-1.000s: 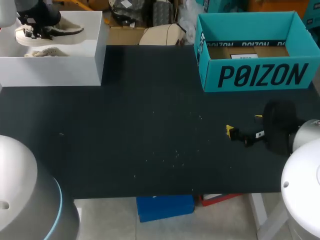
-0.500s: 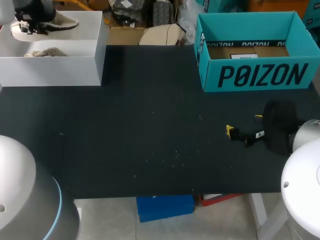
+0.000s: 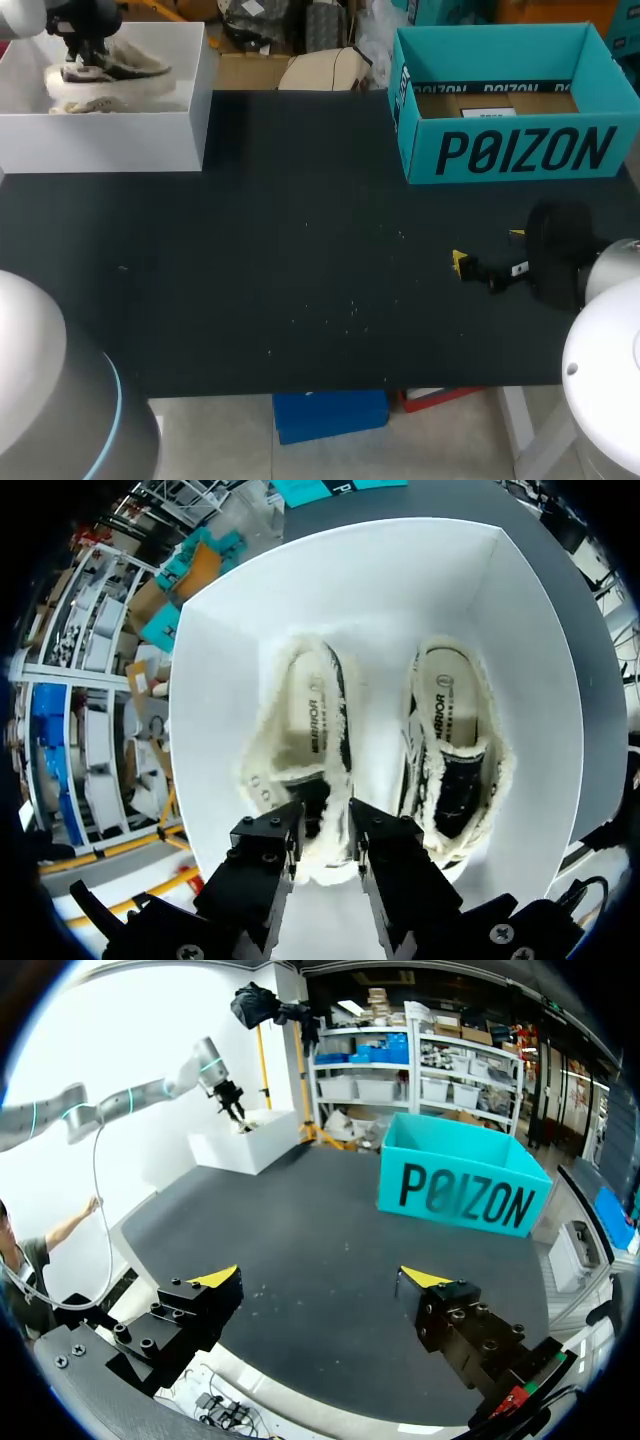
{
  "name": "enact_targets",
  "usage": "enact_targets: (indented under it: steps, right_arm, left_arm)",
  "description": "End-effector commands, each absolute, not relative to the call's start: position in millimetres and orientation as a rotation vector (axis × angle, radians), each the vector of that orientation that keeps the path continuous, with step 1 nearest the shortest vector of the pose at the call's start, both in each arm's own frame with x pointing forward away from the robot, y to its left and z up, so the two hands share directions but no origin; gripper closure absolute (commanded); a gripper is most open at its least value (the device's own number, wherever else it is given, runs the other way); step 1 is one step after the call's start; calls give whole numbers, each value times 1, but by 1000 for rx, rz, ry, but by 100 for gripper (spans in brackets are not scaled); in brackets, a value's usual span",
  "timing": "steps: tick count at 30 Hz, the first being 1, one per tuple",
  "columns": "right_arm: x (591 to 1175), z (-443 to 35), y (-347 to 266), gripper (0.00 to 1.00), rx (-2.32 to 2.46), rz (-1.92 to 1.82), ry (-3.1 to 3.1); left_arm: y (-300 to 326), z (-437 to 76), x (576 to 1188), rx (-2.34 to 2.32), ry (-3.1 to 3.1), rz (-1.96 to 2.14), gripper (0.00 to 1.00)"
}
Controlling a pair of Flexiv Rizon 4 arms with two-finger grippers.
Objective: Take the shoe out of the shoebox, open the shoe tongue, remove and reinsert the insole, then place the shoe into the shoebox
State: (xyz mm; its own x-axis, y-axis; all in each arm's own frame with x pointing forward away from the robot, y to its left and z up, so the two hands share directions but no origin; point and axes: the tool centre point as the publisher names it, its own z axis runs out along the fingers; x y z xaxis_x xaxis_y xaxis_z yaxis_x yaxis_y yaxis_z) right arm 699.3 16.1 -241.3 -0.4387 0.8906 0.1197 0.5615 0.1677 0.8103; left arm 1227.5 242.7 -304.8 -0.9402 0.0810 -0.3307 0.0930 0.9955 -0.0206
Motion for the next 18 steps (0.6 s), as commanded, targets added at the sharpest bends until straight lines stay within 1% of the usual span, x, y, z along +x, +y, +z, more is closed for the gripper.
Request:
enact_targets:
  steps: [1,6,10,15,18]
  right_arm:
    - [699,-242,17,0,1378,1168,2064]
    - [699,-242,17,0,1378,1168,2064]
    - [699,-242,17,0,1378,1168,2064]
    - [699,-242,17,0,1378,1168,2064]
    - [699,-242,17,0,1378,1168,2064]
  left_arm:
    - [233,-300,1215,115,2793,-40,0]
    - [217,-284,1196,179,2767,-26,0]
    - [212,-271,1186,207,2788,-102,0]
    - [223,-246,1173,199,2753,-190,0]
    - [230,-221,1168,209,2740,-187,0]
